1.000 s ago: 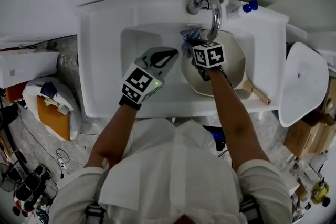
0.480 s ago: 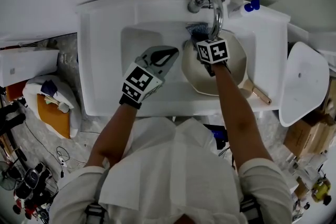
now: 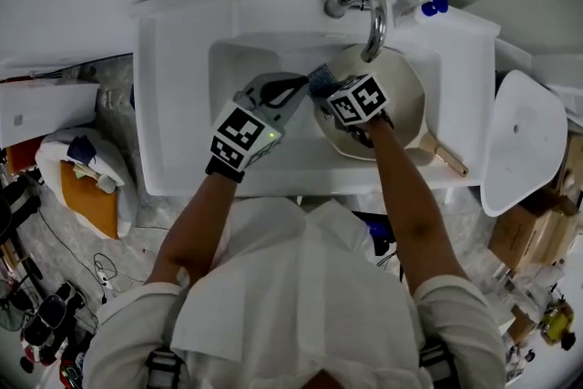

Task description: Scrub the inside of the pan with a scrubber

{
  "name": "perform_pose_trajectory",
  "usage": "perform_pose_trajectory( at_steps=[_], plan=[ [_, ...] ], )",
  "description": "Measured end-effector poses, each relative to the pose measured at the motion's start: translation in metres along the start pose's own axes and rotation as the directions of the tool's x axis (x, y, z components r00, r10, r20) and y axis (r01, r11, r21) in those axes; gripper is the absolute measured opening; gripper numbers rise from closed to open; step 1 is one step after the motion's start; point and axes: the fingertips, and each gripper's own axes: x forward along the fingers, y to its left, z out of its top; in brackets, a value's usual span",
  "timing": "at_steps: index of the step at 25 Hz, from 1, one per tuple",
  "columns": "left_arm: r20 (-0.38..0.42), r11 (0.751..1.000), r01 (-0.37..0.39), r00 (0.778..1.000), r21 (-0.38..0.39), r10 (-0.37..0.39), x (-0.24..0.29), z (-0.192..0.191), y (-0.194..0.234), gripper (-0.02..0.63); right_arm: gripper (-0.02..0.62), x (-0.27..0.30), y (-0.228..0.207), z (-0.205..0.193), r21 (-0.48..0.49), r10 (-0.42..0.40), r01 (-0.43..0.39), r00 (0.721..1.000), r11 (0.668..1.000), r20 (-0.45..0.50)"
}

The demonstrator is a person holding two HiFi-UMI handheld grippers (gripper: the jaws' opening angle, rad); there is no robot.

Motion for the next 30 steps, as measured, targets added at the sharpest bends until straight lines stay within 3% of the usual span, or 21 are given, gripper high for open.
perform_pose_trajectory(
  at_steps=[3, 7, 11, 14, 17, 22, 30],
  plan=[
    [0.003, 1.0, 0.002, 1.0, 0.001, -0.002, -0.002, 0.001, -0.002, 0.02, 0.015, 0.001, 0.026, -0.024, -0.021, 0.097, -0.1, 0.989, 0.995, -0.113],
    [0.007, 1.0, 0.005, 1.0, -0.003, -0.005, -0.008, -0.001, -0.002, 0.02, 0.015, 0.003, 0.028, -0.026, -0.017, 0.088, -0.09, 0.988, 0.996, -0.129],
    [0.004, 0.999, 0.032, 0.999, 0.013, -0.032, -0.011, -0.003, -0.004, 0.02, 0.015, 0.003, -0.006, 0.003, 0.02, -0.041, 0.042, 0.999, 0.999, -0.03],
    [-0.008, 0.998, 0.055, 0.998, 0.025, -0.054, -0.015, -0.007, -0.004, 0.02, 0.015, -0.004, -0.037, 0.026, 0.093, -0.186, 0.179, 0.98, 0.979, 0.068],
    [-0.012, 0.997, 0.066, 0.998, 0.027, -0.065, -0.017, -0.01, -0.002, 0.02, 0.015, -0.008, -0.043, 0.032, 0.124, -0.241, 0.229, 0.967, 0.965, 0.088],
    [-0.011, 0.996, 0.09, 0.996, 0.029, -0.089, -0.012, -0.009, -0.003, 0.02, 0.015, -0.002, -0.017, 0.015, 0.131, -0.171, 0.161, 0.983, 0.978, 0.069],
    [0.008, 0.993, 0.11, 0.994, 0.032, -0.11, -0.005, -0.001, 0.004, 0.02, 0.015, 0.003, 0.032, -0.03, 0.1, -0.038, 0.044, 0.998, 0.994, -0.056]
  ],
)
